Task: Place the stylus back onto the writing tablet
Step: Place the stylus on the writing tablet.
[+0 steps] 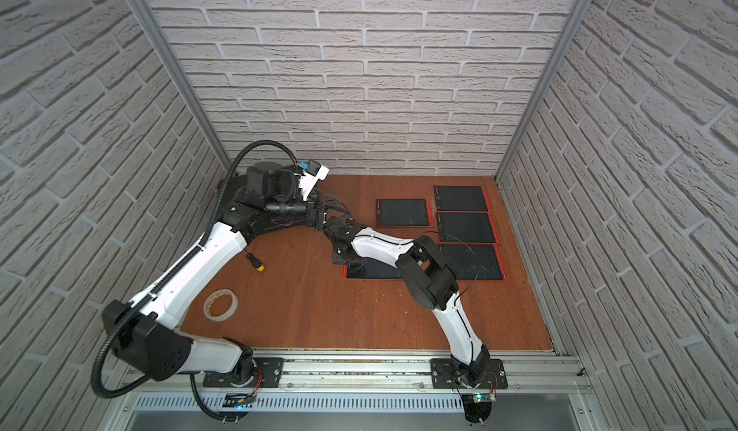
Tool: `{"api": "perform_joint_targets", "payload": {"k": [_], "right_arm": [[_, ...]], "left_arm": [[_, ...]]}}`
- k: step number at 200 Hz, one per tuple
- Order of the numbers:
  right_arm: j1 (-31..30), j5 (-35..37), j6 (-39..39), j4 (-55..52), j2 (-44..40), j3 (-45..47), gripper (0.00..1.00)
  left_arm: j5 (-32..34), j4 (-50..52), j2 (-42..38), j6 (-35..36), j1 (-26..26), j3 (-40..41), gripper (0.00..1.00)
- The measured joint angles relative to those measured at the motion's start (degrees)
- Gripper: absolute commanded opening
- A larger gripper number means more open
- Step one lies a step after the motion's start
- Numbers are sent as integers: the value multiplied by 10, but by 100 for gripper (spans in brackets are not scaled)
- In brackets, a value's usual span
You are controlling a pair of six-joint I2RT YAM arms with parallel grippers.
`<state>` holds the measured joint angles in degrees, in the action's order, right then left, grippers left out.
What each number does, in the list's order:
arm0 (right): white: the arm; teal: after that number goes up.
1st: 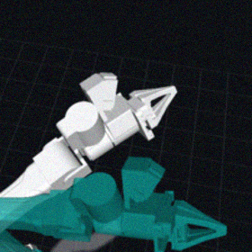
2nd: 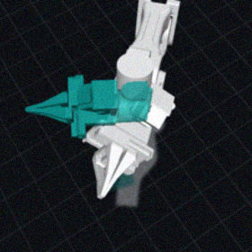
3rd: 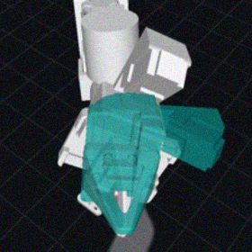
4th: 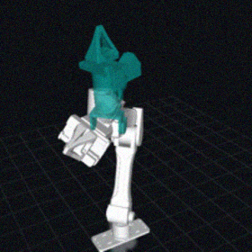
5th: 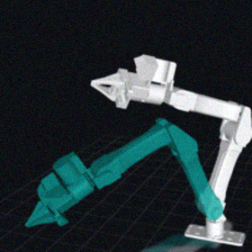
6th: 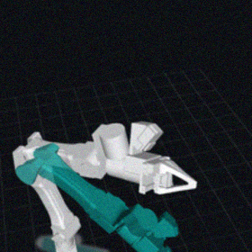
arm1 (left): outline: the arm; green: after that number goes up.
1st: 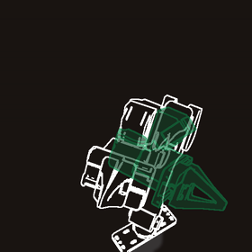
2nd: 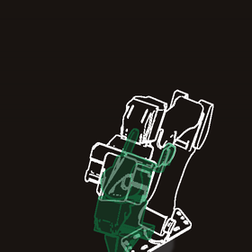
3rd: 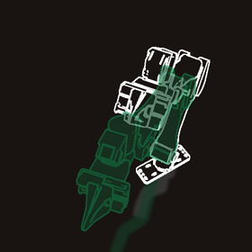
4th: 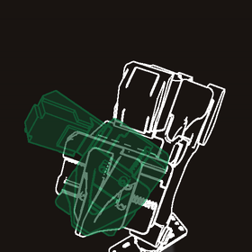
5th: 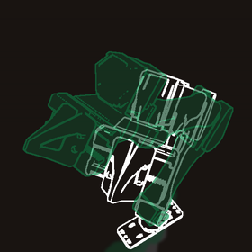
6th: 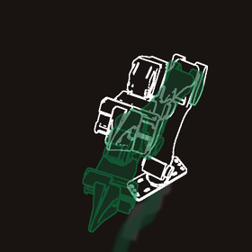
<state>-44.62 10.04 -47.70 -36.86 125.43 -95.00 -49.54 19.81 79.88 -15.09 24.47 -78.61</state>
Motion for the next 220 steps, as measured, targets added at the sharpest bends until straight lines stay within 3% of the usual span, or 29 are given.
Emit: {"api": "perform_joint_targets", "payload": {"k": [63, 164, 180, 206, 220], "right_arm": [[-7, 19, 17, -28, 17, -29, 3], [6, -47, 108, 74, -93, 110, 18], [8, -53, 116, 95, -135, 148, 28], [13, -57, 127, 127, -198, 203, 61], [17, -56, 133, 140, -226, 228, 73]], "left_arm": [[0, 0, 0, 0, 0, 0, 98], [32, -46, -11, -38, -13, 19, 98], [40, -57, -18, -49, -26, 27, 98], [60, -67, -37, -60, -45, 33, 98], [76, -67, -52, -60, -50, 33, 98]]}}
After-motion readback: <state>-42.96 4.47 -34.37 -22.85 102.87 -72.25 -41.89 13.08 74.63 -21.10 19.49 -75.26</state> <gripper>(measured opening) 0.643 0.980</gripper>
